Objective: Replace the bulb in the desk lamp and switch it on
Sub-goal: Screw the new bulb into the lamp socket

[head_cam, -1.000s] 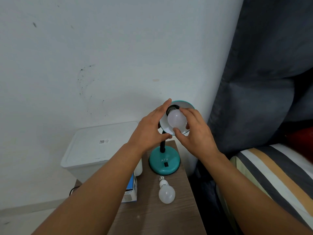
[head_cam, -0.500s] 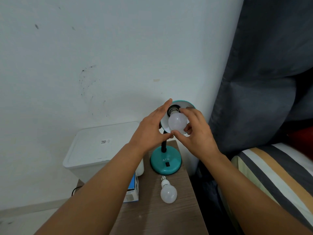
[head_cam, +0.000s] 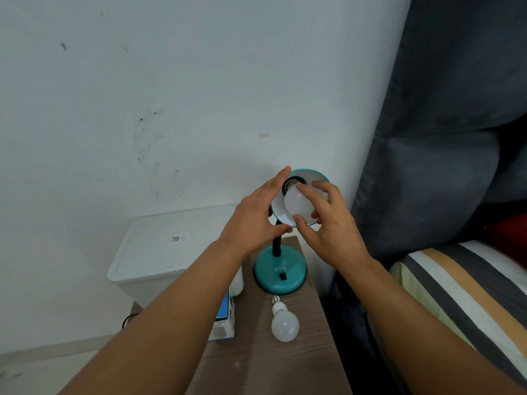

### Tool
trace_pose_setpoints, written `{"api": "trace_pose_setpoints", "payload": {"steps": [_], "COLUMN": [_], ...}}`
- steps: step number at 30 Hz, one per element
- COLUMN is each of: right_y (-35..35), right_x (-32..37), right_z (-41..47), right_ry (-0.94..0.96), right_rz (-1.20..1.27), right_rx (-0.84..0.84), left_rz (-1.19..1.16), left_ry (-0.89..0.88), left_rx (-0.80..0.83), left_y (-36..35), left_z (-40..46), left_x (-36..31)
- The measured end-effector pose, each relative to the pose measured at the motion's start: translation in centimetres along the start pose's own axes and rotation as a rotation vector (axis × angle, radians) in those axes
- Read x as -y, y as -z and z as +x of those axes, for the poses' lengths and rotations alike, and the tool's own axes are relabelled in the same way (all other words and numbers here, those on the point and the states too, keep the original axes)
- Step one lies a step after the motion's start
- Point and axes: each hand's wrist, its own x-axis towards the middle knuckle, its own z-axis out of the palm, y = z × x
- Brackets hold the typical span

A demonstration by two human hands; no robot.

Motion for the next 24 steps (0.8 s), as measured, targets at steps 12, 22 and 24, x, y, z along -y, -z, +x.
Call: {"api": "trace_pose_setpoints", "payload": {"steps": [12,22,24], "right_y": [0.07,-0.18,-0.21], "right_x": [-0.10,-0.38,-0.36], "right_z": [0.57,0.52,0.45], "right_ry": [-0.025,0.052,0.034], "right_rz": [-0.018,-0.021,-0.022], "right_rx": [-0.025,0.018,0.020], "left_rz": [0.005,0.003,0.002], "left_ry": [-0.009,-0.004,-0.009], "left_rx": [0.001,0.001,-0.002], "left_y": [-0.04,0.05,0.00], "left_z": [-0.07,-0.05,-0.03], "left_x": [0.02,-0.10,-0.06]}}
